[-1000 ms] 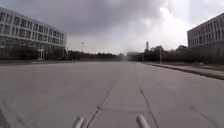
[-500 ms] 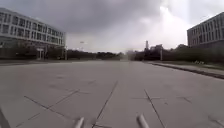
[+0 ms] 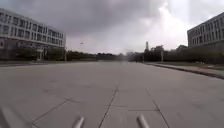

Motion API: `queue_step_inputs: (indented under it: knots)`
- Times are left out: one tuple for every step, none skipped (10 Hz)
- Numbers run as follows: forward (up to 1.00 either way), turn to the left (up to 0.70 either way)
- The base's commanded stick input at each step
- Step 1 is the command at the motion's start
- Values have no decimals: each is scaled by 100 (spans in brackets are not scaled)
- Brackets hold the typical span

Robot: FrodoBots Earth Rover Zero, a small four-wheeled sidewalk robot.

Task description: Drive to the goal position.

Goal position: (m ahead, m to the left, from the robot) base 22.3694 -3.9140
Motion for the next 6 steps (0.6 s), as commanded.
queue_step_inputs:
  knots:
    - [70, 0]
    - [70, 0]
    - [70, 0]
    - [70, 0]
    - [70, 0]
    - [70, 0]
